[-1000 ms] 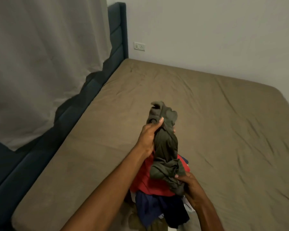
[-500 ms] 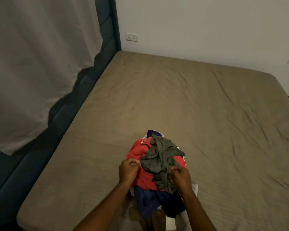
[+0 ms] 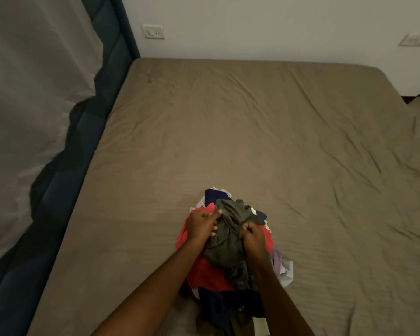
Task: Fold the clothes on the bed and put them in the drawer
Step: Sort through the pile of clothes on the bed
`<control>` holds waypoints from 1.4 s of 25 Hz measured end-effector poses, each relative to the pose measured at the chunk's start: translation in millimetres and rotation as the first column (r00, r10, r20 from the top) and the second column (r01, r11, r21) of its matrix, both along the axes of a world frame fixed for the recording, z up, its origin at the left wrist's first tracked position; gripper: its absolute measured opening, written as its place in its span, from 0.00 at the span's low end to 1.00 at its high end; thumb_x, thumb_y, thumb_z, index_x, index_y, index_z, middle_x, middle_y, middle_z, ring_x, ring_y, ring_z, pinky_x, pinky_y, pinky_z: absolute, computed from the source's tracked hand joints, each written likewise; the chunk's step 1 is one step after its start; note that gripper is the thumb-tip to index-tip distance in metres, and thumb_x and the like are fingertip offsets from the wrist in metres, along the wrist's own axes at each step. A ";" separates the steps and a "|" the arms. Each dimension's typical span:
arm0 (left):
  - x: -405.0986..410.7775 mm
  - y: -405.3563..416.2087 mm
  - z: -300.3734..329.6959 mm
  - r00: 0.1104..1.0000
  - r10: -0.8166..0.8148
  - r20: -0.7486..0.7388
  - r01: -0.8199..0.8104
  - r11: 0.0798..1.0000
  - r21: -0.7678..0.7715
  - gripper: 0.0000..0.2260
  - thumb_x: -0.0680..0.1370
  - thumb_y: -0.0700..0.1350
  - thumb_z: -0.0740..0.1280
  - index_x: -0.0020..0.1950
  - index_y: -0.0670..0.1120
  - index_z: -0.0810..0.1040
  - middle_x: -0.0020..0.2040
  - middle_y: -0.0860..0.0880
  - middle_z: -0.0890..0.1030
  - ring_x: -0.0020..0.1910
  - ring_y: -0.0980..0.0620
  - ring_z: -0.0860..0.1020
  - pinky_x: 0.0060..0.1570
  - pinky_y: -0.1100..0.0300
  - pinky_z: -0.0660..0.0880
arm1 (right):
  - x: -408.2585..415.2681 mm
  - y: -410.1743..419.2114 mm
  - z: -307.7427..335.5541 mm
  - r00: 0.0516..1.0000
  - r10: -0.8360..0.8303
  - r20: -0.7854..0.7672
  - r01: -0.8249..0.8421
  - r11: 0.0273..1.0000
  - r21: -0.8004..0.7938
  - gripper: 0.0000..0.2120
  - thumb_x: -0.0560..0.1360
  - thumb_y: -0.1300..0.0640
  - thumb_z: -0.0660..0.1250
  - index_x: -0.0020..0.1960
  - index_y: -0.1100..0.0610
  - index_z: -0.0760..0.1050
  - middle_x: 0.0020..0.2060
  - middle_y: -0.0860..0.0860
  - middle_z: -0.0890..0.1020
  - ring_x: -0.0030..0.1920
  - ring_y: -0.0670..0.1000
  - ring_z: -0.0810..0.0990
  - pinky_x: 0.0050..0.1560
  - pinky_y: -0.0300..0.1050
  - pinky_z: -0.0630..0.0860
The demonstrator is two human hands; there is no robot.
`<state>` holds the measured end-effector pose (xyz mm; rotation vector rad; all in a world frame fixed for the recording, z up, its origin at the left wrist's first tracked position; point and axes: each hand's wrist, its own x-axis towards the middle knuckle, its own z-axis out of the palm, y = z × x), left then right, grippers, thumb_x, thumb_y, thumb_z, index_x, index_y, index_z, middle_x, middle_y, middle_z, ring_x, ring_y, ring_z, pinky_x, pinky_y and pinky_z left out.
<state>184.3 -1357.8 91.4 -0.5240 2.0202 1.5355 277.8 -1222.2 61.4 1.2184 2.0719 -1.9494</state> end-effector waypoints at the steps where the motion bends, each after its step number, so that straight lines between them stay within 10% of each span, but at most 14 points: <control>1: -4.5 5.0 4.0 0.990 -0.023 0.137 0.018 0.999 0.035 0.16 0.74 0.55 0.77 0.44 0.41 0.83 0.37 0.44 0.84 0.34 0.46 0.82 0.33 0.56 0.80 | 7.4 -3.0 7.3 0.999 0.049 -0.023 -0.050 0.998 -0.027 0.03 0.73 0.63 0.64 0.41 0.59 0.75 0.34 0.52 0.76 0.37 0.52 0.74 0.40 0.49 0.72; 6: -7.2 14.0 11.1 0.907 -0.049 0.418 -0.043 0.977 0.209 0.17 0.73 0.42 0.77 0.61 0.44 0.81 0.50 0.45 0.85 0.46 0.47 0.82 0.41 0.55 0.79 | 47.1 -30.9 41.2 0.975 0.117 -0.188 -0.133 0.988 -0.078 0.08 0.70 0.64 0.67 0.40 0.70 0.72 0.34 0.51 0.77 0.36 0.48 0.76 0.38 0.39 0.75; 10: 14.5 10.8 21.6 0.969 0.063 0.239 -0.122 0.963 0.241 0.08 0.74 0.38 0.75 0.53 0.42 0.85 0.47 0.44 0.87 0.44 0.46 0.84 0.45 0.56 0.79 | 63.8 -27.9 38.0 0.988 -0.121 -0.095 0.094 0.962 -0.256 0.07 0.66 0.72 0.62 0.41 0.64 0.75 0.37 0.64 0.78 0.39 0.58 0.77 0.37 0.46 0.75; 16: 37.0 -7.1 62.9 0.999 0.020 0.045 -0.034 0.936 0.349 0.13 0.73 0.29 0.72 0.56 0.40 0.83 0.53 0.40 0.86 0.45 0.47 0.85 0.45 0.57 0.82 | 57.9 -36.3 46.5 0.993 -0.111 -0.032 0.098 0.957 -0.273 0.19 0.79 0.77 0.49 0.43 0.61 0.74 0.36 0.54 0.81 0.25 0.47 0.74 0.23 0.34 0.67; 20: 88.3 -1.9 75.8 0.812 -0.518 -0.268 0.580 0.762 0.288 0.27 0.67 0.23 0.69 0.62 0.43 0.83 0.59 0.48 0.85 0.59 0.51 0.83 0.59 0.59 0.79 | 55.8 -30.1 57.9 0.950 -0.312 0.025 0.286 0.829 -0.480 0.16 0.86 0.65 0.50 0.48 0.54 0.73 0.33 0.44 0.83 0.35 0.46 0.81 0.36 0.41 0.78; 23: 121.5 5.2 69.5 0.780 -0.554 -0.291 0.625 0.711 0.322 0.26 0.67 0.26 0.69 0.64 0.39 0.82 0.61 0.45 0.85 0.62 0.51 0.82 0.65 0.55 0.77 | 77.3 -3.5 53.6 0.875 -0.475 0.096 0.412 0.626 -0.661 0.12 0.78 0.56 0.58 0.57 0.57 0.76 0.36 0.47 0.87 0.41 0.45 0.86 0.45 0.45 0.83; 27: 140.6 -1.4 57.3 0.729 -0.652 -0.208 0.684 0.684 0.256 0.20 0.71 0.31 0.76 0.62 0.41 0.83 0.59 0.42 0.85 0.57 0.49 0.83 0.62 0.50 0.79 | 87.2 31.6 59.4 0.839 -0.506 0.201 0.459 0.458 -0.762 0.39 0.75 0.29 0.61 0.65 0.62 0.79 0.61 0.65 0.82 0.65 0.66 0.78 0.74 0.62 0.67; 31: 142.2 -9.1 53.7 0.660 -0.734 -0.158 0.748 0.623 0.229 0.10 0.75 0.41 0.77 0.56 0.44 0.87 0.51 0.45 0.87 0.51 0.47 0.85 0.51 0.56 0.82 | 80.1 38.6 71.3 0.913 -0.369 0.172 0.377 0.605 -0.701 0.21 0.80 0.55 0.64 0.69 0.65 0.77 0.60 0.66 0.82 0.59 0.65 0.81 0.68 0.63 0.73; 35: 126.1 7.7 68.4 0.853 -0.522 -0.008 0.515 0.839 0.173 0.14 0.81 0.52 0.71 0.49 0.41 0.85 0.43 0.42 0.86 0.34 0.50 0.82 0.32 0.59 0.77 | 87.5 50.9 89.8 0.964 -0.238 0.116 0.250 0.673 -0.697 0.17 0.78 0.62 0.64 0.63 0.68 0.80 0.59 0.68 0.82 0.52 0.65 0.83 0.59 0.59 0.80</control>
